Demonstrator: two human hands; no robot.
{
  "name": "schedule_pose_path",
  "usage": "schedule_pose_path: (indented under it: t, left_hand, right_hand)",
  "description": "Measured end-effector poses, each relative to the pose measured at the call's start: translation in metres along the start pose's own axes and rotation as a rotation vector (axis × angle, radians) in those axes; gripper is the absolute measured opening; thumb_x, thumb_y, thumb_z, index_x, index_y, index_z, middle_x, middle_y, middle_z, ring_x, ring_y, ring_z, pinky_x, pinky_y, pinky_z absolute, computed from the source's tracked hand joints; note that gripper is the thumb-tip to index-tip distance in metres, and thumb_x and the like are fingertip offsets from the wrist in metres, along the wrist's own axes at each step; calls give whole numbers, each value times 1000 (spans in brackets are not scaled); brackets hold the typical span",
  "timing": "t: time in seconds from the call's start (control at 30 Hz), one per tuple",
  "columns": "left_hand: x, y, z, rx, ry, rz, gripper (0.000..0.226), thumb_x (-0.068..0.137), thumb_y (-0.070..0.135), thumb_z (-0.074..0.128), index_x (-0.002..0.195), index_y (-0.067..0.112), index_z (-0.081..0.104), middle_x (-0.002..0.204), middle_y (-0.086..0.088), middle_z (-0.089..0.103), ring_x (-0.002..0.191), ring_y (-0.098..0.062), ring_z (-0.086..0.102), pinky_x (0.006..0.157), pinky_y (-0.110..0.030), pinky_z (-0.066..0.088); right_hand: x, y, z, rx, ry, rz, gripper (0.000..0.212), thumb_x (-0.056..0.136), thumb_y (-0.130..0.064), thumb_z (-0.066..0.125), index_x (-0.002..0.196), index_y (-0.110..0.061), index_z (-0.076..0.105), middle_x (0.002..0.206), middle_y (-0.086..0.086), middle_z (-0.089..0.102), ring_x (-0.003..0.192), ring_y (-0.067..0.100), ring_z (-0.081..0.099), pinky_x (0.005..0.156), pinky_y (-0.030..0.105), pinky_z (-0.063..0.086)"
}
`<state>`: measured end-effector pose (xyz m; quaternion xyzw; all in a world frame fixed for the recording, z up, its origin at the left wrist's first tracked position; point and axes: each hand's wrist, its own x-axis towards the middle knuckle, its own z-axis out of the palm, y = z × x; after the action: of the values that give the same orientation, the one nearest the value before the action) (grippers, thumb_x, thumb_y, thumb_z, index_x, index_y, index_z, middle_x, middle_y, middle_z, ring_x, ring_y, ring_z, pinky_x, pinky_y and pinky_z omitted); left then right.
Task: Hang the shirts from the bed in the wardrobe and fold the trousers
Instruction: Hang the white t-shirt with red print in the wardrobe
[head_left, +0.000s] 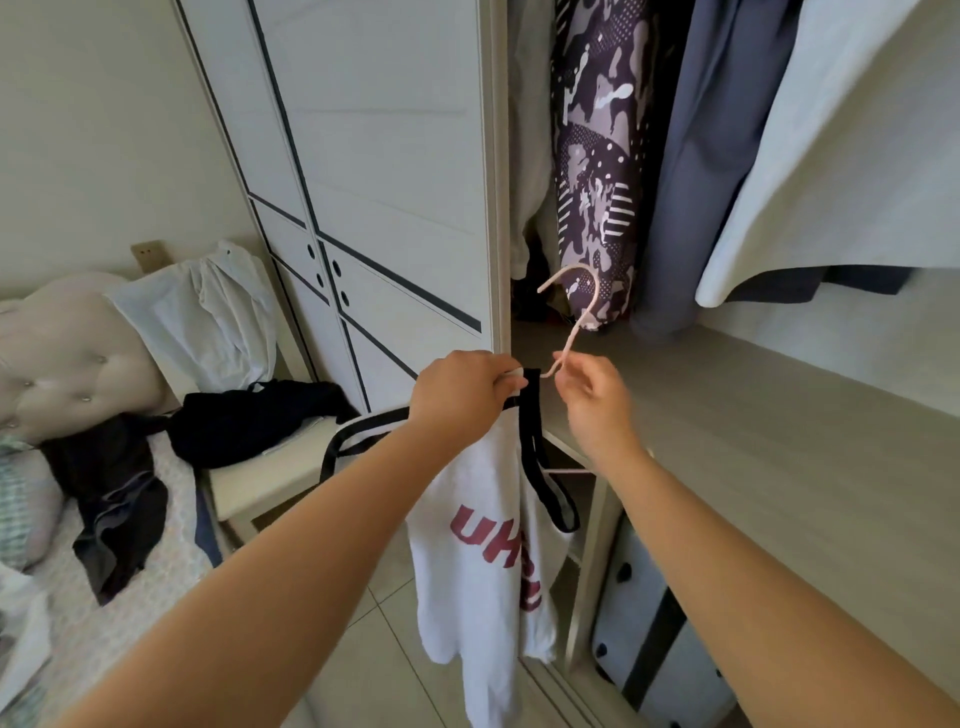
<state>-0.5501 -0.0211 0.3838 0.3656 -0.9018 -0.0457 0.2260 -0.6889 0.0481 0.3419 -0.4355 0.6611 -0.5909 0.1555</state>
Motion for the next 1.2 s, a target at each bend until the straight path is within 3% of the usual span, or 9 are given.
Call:
schedule_pose_path:
  t: [0.13,0.23,0.43,0.53,0.63,0.8,0.97,1.07,1.2]
  left_hand:
    - [-8,-5,4,-237,94,-79,19,93,39,55,97,29,71,73,14,60,70,-10,58,56,-20,38]
    - [-19,-12,4,-468,144,-237,16,88,39,63,75,49,65,64,16,63,66,-5,59,58,-19,45]
    - [-27,-16,-5,-549,233,-232,24,84,39,66,66,53,59,65,17,63,62,-3,56,59,-23,45]
    - [-30,-16,-9,-561,254,-169,19,85,36,67,67,43,65,67,13,63,61,-4,55,60,-23,45]
    - [-34,-15,-10,-544,290,-121,7,86,32,67,79,31,65,70,3,61,62,-14,53,59,-31,46]
    - [-43,-15,-3,-626,321,-94,15,85,21,68,72,28,69,59,15,56,55,0,49,53,-10,38]
    - [-46,-25,-7,-732,390,-199,24,85,17,68,81,40,67,59,26,60,57,9,53,57,-4,39]
    - [-47,-27,-9,-754,400,-190,35,85,19,68,74,52,64,62,24,63,58,5,54,57,-6,42]
    - [-47,-27,-13,-766,393,-177,41,85,20,67,66,55,66,61,9,62,57,0,50,57,-11,42]
  right_hand:
    - [-11,16,-16,21,366,-26,31,87,1,50,89,-29,57,88,-7,59,86,12,56,71,13,40]
    - [-18,30,-25,87,444,102,32,86,2,49,74,-27,56,78,-2,60,74,19,55,65,24,39]
    - [-44,70,-7,5,247,442,25,88,-4,48,76,-22,60,87,4,64,80,20,57,61,26,42]
    - [-34,83,4,2,26,576,20,90,-11,51,106,-14,63,103,8,64,92,24,58,80,34,45]
    - [-26,87,16,17,10,621,43,89,-27,61,126,-8,51,101,4,58,87,18,53,73,29,43]
    - [-25,93,31,287,-94,1026,34,86,-19,65,117,-6,59,103,13,63,91,26,62,72,33,55]
    - [-35,95,37,471,-173,1051,7,85,-5,57,88,-3,63,86,13,62,83,24,62,75,33,53]
    - [-34,93,40,457,-273,1027,12,84,-10,57,93,-9,65,93,11,61,90,24,59,78,34,51]
    - [-30,87,49,273,-286,955,13,87,-7,59,98,-3,65,87,11,61,75,20,60,70,27,53]
